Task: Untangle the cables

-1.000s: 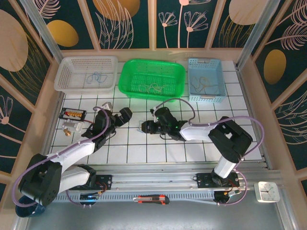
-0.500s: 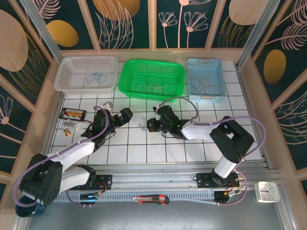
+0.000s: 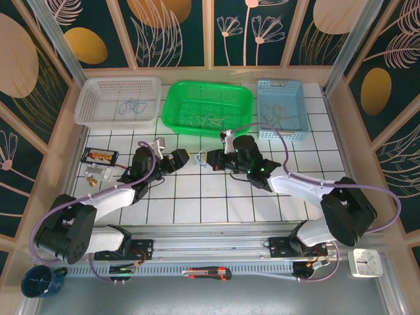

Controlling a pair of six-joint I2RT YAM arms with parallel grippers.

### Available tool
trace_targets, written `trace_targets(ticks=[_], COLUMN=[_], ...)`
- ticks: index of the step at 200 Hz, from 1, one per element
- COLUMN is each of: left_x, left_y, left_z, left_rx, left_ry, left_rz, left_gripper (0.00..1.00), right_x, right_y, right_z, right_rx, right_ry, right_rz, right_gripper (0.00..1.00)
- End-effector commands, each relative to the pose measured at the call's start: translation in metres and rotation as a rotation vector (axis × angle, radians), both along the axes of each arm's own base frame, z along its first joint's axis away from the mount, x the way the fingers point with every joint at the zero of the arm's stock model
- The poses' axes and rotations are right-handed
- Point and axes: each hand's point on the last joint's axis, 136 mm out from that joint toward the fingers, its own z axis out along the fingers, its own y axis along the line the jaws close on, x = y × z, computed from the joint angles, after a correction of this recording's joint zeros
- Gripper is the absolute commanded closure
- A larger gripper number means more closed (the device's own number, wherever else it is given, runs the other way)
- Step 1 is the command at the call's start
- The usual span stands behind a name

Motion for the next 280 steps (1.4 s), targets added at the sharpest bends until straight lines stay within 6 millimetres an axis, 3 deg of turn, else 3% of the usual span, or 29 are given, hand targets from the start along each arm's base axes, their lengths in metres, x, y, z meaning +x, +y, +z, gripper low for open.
trace_targets(ticks=[1,42,110,183,220,280], left_x=[0.004,0.001,0.000,-0.009,-0.015,-0.014], left_y=[-0.013,-0.019,-0.017,-0.024,-0.027,-0.026], left_z=[0.029,0.031,0.067,0.111,0.133,0.162], left_rx=[-0.122,-0.263,-0.489,-0.596,-0.657,-0.730], left_ry=[-0.054,-0.006,0.004,-0.142,-0.211,-0.277], left_rz=[-0.046,-0.045,-0.014,-0.124,-0.188,-0.209], left_gripper=[0.21,0.23,0.20,0.35,0.41,0.43], right_x=[0.001,-0.002,-0.002,-0.003,-0.005,-0.004], right_y=[-0.006,-0.007,-0.019,-0.029,-0.028,-0.020], right_z=[0.016,0.043,0.109,0.173,0.192,0.203], right_rx=[0.034,0.128,0.342,0.616,0.735,0.871], right_ry=[-0.035,-0.063,-0.141,-0.169,-0.150,-0.097], right_rz=[-0.003,0.009,-0.011,-0.010,0.022,0.080], right_gripper=[1.00,1.00,1.00,1.00,1.00,1.00])
